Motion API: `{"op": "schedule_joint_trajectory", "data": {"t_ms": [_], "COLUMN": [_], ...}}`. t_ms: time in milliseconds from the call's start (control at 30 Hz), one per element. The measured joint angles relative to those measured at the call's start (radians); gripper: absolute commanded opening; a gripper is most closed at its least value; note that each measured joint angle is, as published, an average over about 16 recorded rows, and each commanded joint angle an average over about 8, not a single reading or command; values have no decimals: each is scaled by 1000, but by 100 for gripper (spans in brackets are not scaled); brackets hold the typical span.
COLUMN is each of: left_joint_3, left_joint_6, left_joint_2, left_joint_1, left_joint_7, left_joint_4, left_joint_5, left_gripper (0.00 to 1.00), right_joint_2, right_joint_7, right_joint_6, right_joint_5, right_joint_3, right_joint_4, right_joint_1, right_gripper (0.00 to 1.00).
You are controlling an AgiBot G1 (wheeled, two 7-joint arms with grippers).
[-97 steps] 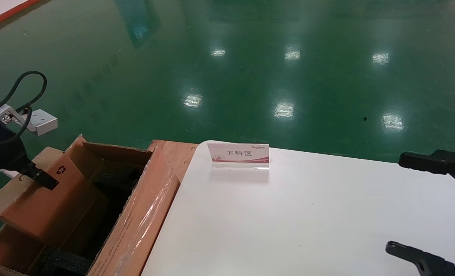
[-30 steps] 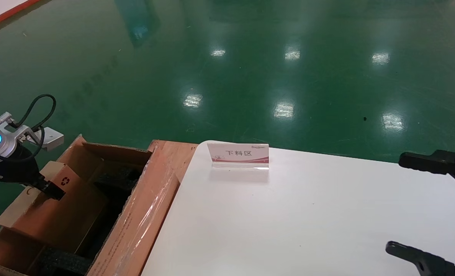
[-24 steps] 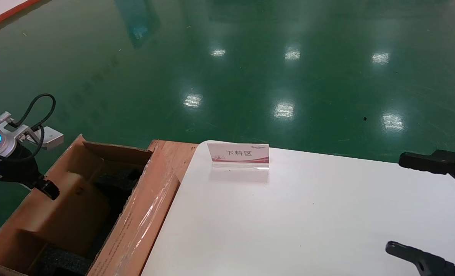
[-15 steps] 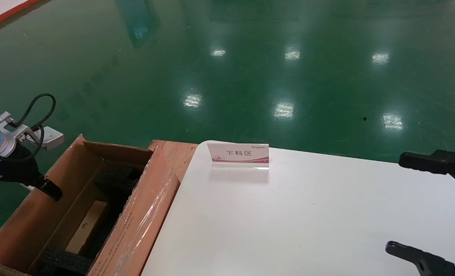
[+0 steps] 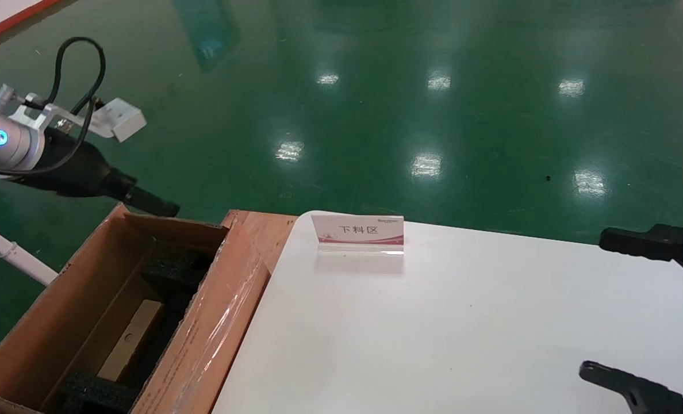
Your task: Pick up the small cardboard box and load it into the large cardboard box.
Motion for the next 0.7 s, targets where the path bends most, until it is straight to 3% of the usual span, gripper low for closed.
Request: {"op": "schedule_joint_trajectory", "data": {"t_ms": [333, 700], "left_joint_3": [-132, -472], "left_joint_6": [6, 99], "left_joint_2": [-14, -4], "left_joint_1": [41, 284], "left_joint_7": [59, 207], "left_joint_4": [-74, -113], "left_joint_5": [-34, -104], "left_gripper": [100, 100], "right_joint_2": [0, 0], "right_joint_7": [0, 0], "right_joint_6": [0, 0], "right_joint_5": [0, 0], "right_joint_3": [0, 0], "right_joint_4": [0, -1], "right_joint_1": [0, 0], "right_gripper": [100, 100]}}
